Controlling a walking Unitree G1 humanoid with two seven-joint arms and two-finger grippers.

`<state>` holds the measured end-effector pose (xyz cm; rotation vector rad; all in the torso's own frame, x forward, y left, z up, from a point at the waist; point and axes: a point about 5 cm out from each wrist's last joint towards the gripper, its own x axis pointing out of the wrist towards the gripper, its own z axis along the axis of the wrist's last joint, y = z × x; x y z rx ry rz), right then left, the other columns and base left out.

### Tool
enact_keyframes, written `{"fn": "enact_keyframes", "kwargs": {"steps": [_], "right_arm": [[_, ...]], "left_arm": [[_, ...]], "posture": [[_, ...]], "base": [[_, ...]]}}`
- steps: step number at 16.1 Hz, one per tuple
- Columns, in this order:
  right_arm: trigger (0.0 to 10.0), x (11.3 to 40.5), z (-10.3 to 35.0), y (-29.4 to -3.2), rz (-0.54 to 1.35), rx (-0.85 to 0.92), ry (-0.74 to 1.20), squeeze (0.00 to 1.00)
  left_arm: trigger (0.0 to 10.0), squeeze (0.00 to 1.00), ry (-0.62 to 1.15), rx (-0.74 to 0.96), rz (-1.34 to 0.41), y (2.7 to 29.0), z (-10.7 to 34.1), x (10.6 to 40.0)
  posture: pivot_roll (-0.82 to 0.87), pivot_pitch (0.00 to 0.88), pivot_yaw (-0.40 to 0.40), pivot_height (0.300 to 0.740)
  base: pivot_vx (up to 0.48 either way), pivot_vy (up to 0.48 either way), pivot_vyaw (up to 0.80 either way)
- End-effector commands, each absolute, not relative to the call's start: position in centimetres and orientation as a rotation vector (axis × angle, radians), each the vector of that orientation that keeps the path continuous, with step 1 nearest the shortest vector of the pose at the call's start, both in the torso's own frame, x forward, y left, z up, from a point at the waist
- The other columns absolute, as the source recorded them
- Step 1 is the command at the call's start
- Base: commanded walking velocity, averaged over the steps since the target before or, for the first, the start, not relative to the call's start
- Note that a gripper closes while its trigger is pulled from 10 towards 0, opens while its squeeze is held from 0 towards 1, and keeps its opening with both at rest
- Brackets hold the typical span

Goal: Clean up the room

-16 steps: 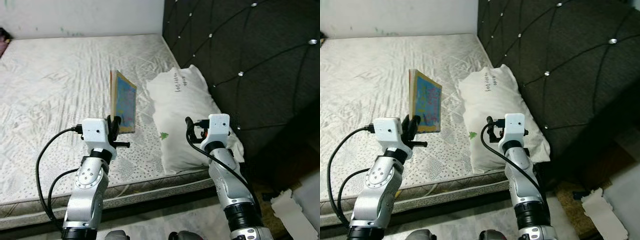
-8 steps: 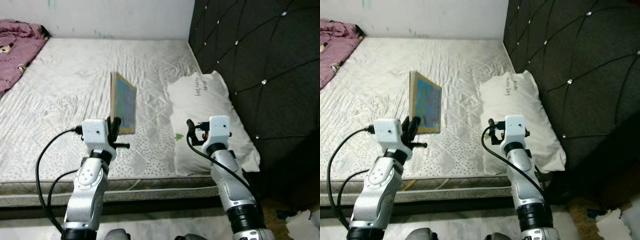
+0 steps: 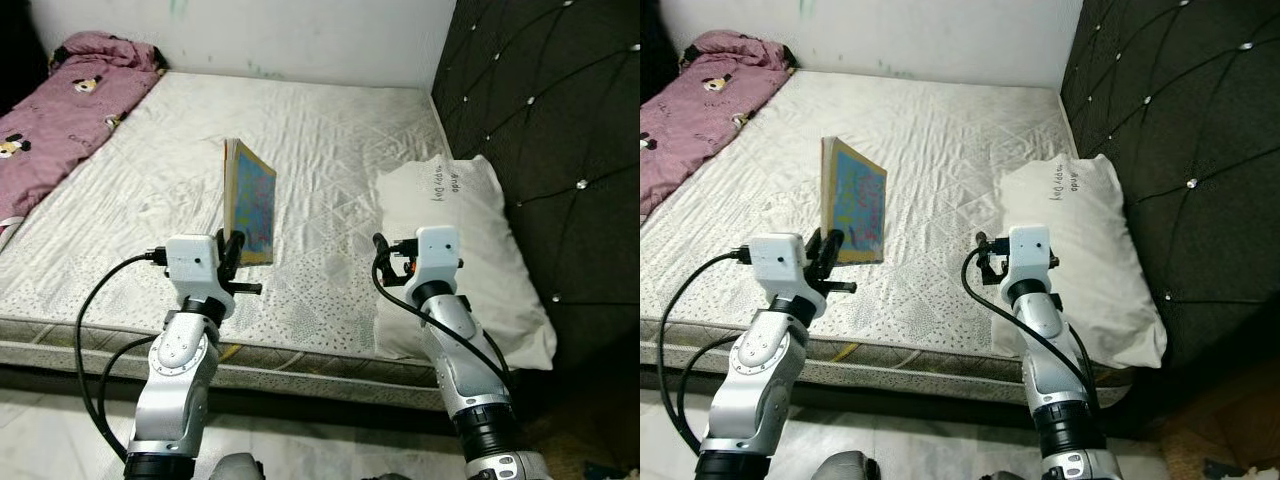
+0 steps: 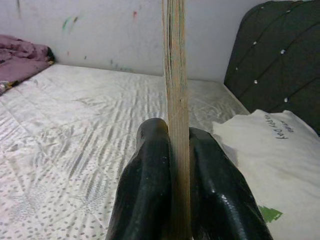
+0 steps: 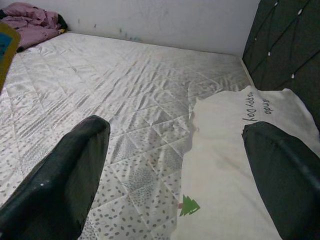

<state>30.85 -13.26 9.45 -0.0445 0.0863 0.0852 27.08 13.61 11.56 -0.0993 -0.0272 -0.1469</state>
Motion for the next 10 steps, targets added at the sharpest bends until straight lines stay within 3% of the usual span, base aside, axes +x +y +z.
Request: {"fn": "enact_keyframes", "kwargs": {"steps": [1,10], "right_arm": [[10.0,31.14,9.71,-13.44,0.072,-0.047,0.076,0.0],[10.0,31.23,9.75,-13.3,0.075,-0.043,0.069,0.0]], "left_arm": [[10.0,0.0,-0.087,-0.093,-0.165,13.39,12.73,27.46],[10.0,0.0,-0.088,-0.089,-0.171,13.26,12.76,27.56]], "posture": [[0.1,0.0,-0.013,0.74],[0.1,0.0,-0.009,0.74]], "base": [[0.285,0.0,0.0],[0.287,0.0,0.0]]}}
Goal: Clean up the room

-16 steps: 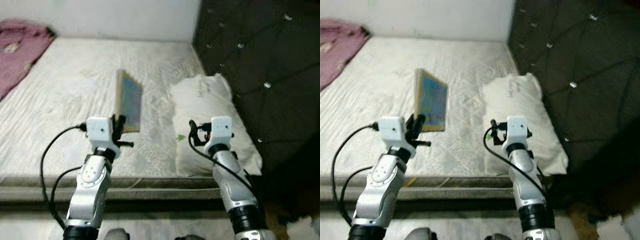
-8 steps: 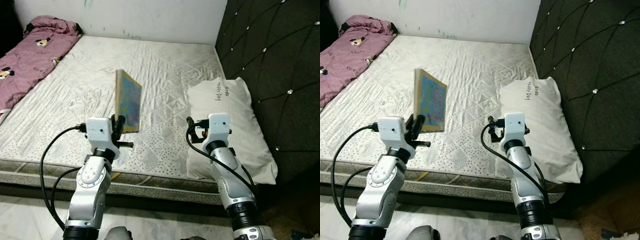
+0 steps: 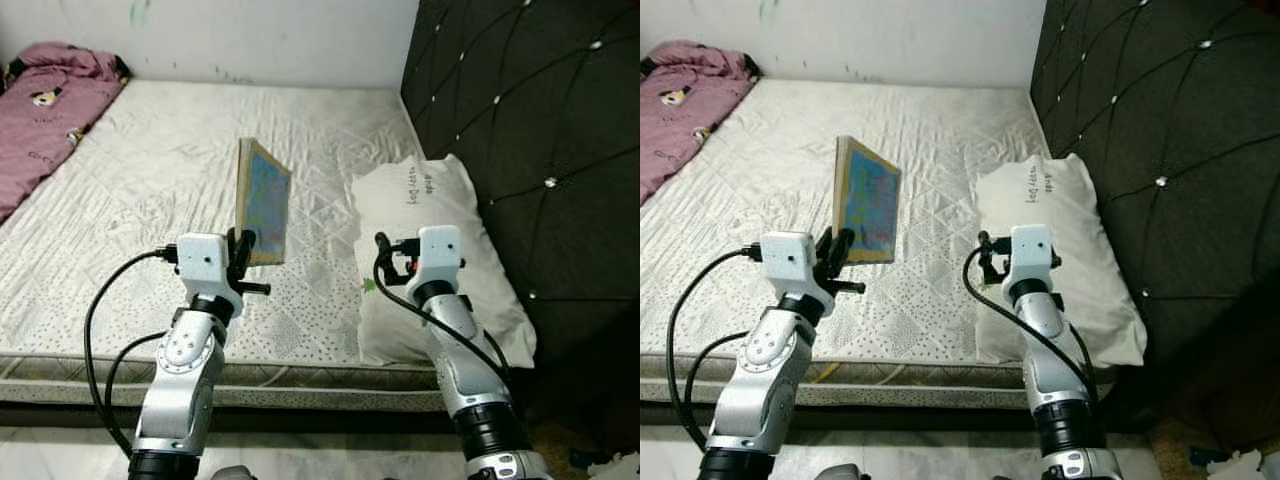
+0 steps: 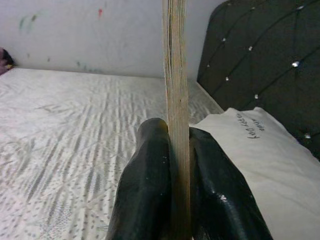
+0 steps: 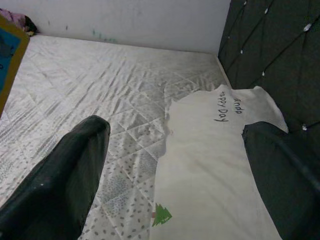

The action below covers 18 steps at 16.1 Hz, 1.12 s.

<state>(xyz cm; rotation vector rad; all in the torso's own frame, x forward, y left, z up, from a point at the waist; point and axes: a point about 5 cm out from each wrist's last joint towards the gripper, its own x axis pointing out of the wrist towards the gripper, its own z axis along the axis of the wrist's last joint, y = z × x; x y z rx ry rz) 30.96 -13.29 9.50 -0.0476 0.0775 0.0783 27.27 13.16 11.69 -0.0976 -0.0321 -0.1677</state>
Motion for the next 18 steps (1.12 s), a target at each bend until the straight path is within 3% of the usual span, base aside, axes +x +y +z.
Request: {"fn": "enact_keyframes", "kwargs": {"steps": [1,9,14,18], "right_arm": [[10.0,31.2,9.7,-13.3,0.075,-0.043,0.069,0.0],[10.0,31.4,9.7,-13.3,0.075,-0.043,0.072,0.0],[10.0,30.8,9.5,-13.6,0.056,-0.035,0.067,0.0],[10.0,31.1,11.1,-13.2,0.093,-0.008,0.046,0.0]], "left_arm": [[10.0,0.0,-0.086,-0.088,-0.169,13.3,12.7,27.6],[10.0,0.0,-0.091,-0.099,-0.159,13.2,12.8,27.8],[10.0,0.0,-0.057,-0.074,-0.011,15.6,11.8,26.7],[10.0,0.0,-0.052,-0.081,-0.03,15.8,11.8,25.7]], "posture": [[0.1,0.0,-0.009,0.74],[0.1,0.0,-0.013,0.74],[0.12,0.0,-0.004,0.74],[0.12,0.0,-0.033,0.74]], "base": [[0.27,0.0,0.0],[0.0,0.0,0.0],[0.0,0.0,0.0],[0.0,0.0,0.0]]}}
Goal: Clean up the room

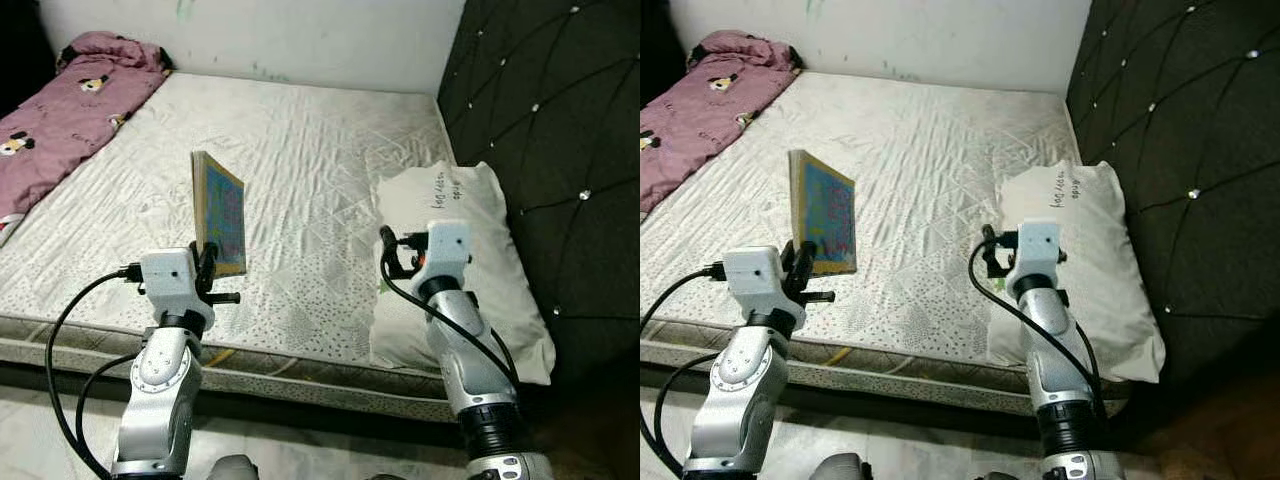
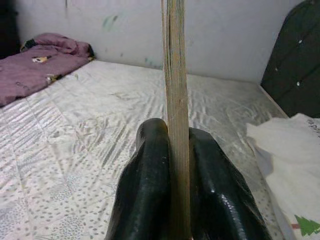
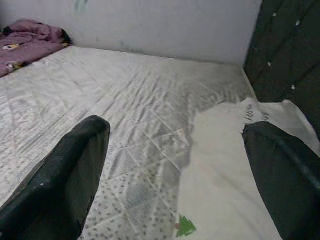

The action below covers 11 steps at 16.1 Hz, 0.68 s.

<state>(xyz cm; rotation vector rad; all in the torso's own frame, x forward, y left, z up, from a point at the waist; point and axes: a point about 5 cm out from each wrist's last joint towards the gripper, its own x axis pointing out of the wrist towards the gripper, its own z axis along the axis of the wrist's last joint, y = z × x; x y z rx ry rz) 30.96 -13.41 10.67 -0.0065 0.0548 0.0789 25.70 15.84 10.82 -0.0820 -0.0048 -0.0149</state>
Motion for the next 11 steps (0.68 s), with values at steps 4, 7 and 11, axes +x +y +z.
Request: {"fn": "enact_keyframes", "kwargs": {"steps": [4,7,11], "right_arm": [[10.0,30.5,11.3,-13.3,0.063,0.016,0.049,0.0],[10.0,29.7,10.5,-13.3,0.083,0.003,0.078,0.0],[10.0,30.2,10.6,-13.5,0.084,-0.017,0.082,0.0]], "left_arm": [[10.0,0.0,-0.064,-0.114,-0.065,14.8,12.3,26.0],[10.0,0.0,-0.046,-0.108,-0.056,15.3,11.4,25.4],[10.0,0.0,-0.056,-0.114,-0.061,14.9,11.7,26.0]], "posture": [[0.1,0.0,-0.024,0.74],[0.09,0.0,-0.052,0.74],[0.09,0.0,-0.042,0.74]], "base": [[0.0,0.0,0.0],[0.0,0.0,0.0],[0.242,0.0,0.0]]}}
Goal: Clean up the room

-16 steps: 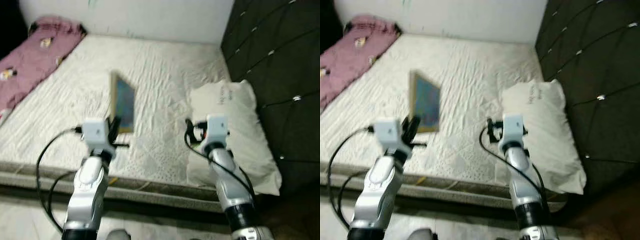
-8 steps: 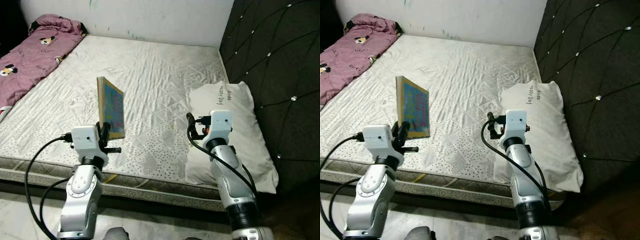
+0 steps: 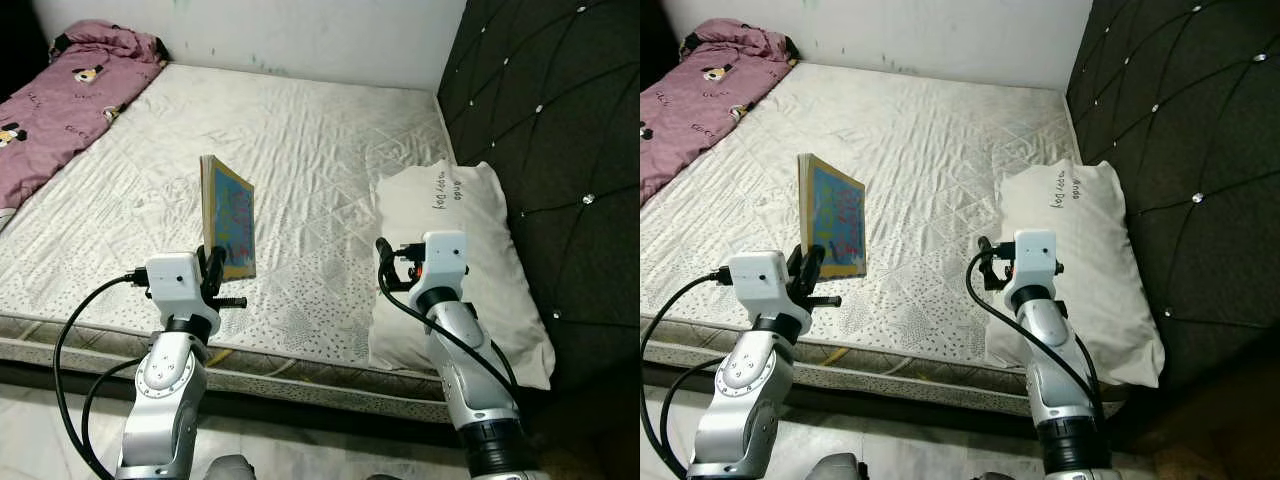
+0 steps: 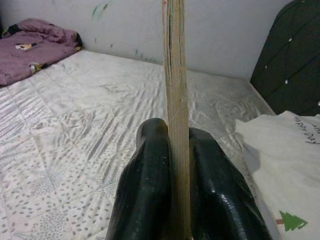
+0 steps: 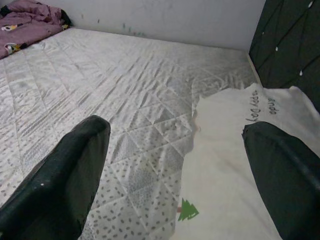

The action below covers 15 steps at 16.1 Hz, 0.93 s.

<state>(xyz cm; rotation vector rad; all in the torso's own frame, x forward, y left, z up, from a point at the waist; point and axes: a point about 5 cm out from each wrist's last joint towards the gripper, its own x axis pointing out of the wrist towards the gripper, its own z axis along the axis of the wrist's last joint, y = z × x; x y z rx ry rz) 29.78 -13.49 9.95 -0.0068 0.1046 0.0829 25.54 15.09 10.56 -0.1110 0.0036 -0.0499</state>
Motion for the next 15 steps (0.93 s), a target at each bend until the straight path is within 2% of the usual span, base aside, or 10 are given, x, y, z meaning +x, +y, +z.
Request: {"fn": "enact_keyframes", "kwargs": {"steps": [1,15], "right_arm": [[10.0,30.22,10.64,-13.54,0.08,-0.017,0.08,0.0],[10.0,30.04,10.22,-13.62,0.067,-0.021,0.093,0.0]], "left_arm": [[10.0,0.0,-0.06,-0.114,-0.069,14.8,11.84,26.17],[10.0,0.0,-0.069,-0.102,-0.1,14.54,12.16,26.85]], "posture": [[0.09,0.0,-0.042,0.74],[0.1,0.0,-0.03,0.74]], "base": [[0.0,0.0,0.0],[0.312,0.0,0.0]]}}
